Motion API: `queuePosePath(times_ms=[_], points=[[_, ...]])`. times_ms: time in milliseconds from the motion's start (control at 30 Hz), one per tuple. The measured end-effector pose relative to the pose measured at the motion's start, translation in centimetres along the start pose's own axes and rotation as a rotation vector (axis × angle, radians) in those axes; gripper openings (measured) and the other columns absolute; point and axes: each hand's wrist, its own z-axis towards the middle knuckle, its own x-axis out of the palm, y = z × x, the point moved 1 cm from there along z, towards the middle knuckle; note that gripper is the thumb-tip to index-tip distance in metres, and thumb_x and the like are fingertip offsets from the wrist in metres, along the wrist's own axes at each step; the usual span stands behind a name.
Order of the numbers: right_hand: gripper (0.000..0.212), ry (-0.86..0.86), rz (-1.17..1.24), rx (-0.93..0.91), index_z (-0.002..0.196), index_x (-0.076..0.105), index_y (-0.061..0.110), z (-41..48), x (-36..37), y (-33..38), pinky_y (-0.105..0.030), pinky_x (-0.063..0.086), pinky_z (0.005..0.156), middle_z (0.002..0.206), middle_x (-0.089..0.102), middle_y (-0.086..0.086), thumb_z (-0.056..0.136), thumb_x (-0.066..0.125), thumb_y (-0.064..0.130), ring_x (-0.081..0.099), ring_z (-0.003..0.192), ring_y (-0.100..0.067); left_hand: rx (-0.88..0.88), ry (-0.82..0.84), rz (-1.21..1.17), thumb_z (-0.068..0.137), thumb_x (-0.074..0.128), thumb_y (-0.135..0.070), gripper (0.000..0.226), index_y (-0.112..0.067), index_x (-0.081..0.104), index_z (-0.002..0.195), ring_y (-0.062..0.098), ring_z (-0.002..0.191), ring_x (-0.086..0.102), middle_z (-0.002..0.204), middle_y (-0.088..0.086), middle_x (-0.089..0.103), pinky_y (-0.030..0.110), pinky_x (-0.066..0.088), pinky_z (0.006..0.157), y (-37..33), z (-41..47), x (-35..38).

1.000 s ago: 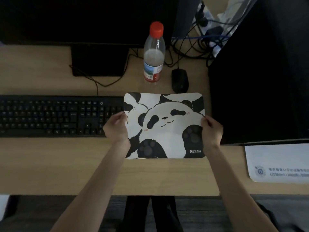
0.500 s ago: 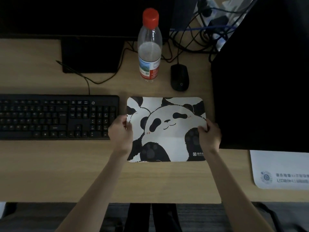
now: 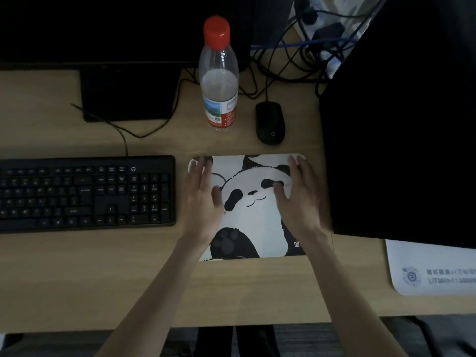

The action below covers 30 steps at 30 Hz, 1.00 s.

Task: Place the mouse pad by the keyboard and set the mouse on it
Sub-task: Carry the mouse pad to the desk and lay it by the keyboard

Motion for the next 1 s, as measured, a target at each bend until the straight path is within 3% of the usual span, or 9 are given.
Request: queuePosePath(times_ms=[100,200,300,433,567,733,833,1000], points=[[0.053,0.093,0.001,-0.138,0.142,0.023,0.012,1.6,1.8,1.5,-0.038,0.009,0.119,0.155,0.020,-0.009,0.093,0.040,0.024,0.010,0.144,-0.021,0.068,0.022,0.014,0.089,0.043,-0.003,0.050,-0.001,0.032,0.137,0.031,0.141,0.024,0.148,0.019,0.035,0.039,0.012,0.117,-1.8,1.7,0.8],[0.051,0.186,-0.054,-0.251,0.141,0.024,0.012,2.3,4.1,1.9,-0.039,0.006,0.117,0.154,0.022,-0.009,0.093,0.039,0.022,0.011,0.144,-0.022,0.122,0.147,0.029,0.089,0.040,-0.005,0.054,-0.004,0.025,0.141,0.030,0.144,0.016,0.152,0.016,0.026,0.041,0.006,0.117,-1.8,2.6,2.5],[0.053,0.183,-0.157,-0.304,0.141,0.024,0.014,2.4,5.4,1.1,-0.045,0.008,0.119,0.154,0.021,-0.008,0.092,0.037,0.026,0.012,0.144,-0.025,0.164,0.248,0.149,0.091,0.028,-0.021,0.056,-0.010,0.015,0.144,0.022,0.145,-0.002,0.156,0.012,0.014,0.035,-0.006,0.114,-0.2,2.3,3.7],[0.060,0.179,-0.249,-0.212,0.144,0.003,0.020,2.5,4.9,-0.9,-0.033,-0.010,0.113,0.158,0.002,0.000,0.094,0.031,0.038,-0.008,0.143,-0.014,0.139,0.222,0.214,0.081,0.013,-0.044,0.074,-0.006,0.008,0.144,0.016,0.137,-0.010,0.157,0.013,0.009,0.033,-0.007,0.113,1.2,1.9,3.7],[0.066,0.089,-0.233,-0.061,0.143,-0.005,0.017,1.5,3.5,-2.9,-0.028,-0.014,0.110,0.157,-0.005,0.000,0.093,0.029,0.043,-0.018,0.133,-0.004,0.033,0.189,0.227,0.077,0.012,-0.051,0.082,-0.003,0.003,0.143,0.014,0.136,-0.012,0.157,0.016,0.004,0.031,-0.008,0.113,1.8,0.8,3.0],[0.067,0.005,-0.165,0.040,0.143,0.004,0.009,-1.5,3.0,-4.7,-0.033,0.000,0.115,0.157,0.007,-0.008,0.091,0.033,0.038,0.002,0.144,-0.018,-0.043,0.161,0.176,0.078,0.014,-0.049,0.082,0.000,0.001,0.143,0.013,0.137,-0.011,0.156,0.017,0.001,0.028,-0.008,0.115,2.2,-2.2,2.5],[0.064,-0.002,-0.184,0.072,0.143,0.007,0.009,-3.8,3.2,-5.6,-0.036,0.004,0.115,0.156,0.012,-0.009,0.092,0.033,0.035,0.008,0.144,-0.022,-0.032,0.117,0.168,0.084,0.025,-0.042,0.074,0.003,0.009,0.142,0.017,0.142,-0.003,0.154,0.020,0.011,0.024,-0.004,0.116,2.7,-4.9,2.4],[0.063,-0.031,-0.269,0.044,0.142,0.015,0.007,-7.6,3.4,-7.0,-0.036,0.007,0.115,0.153,0.024,-0.013,0.088,0.020,0.038,0.023,0.140,-0.027,-0.002,0.135,0.227,0.086,0.034,-0.038,0.071,0.001,0.014,0.141,0.017,0.139,0.003,0.149,0.012,0.010,0.015,-0.010,0.113,3.8,-9.0,1.7]])
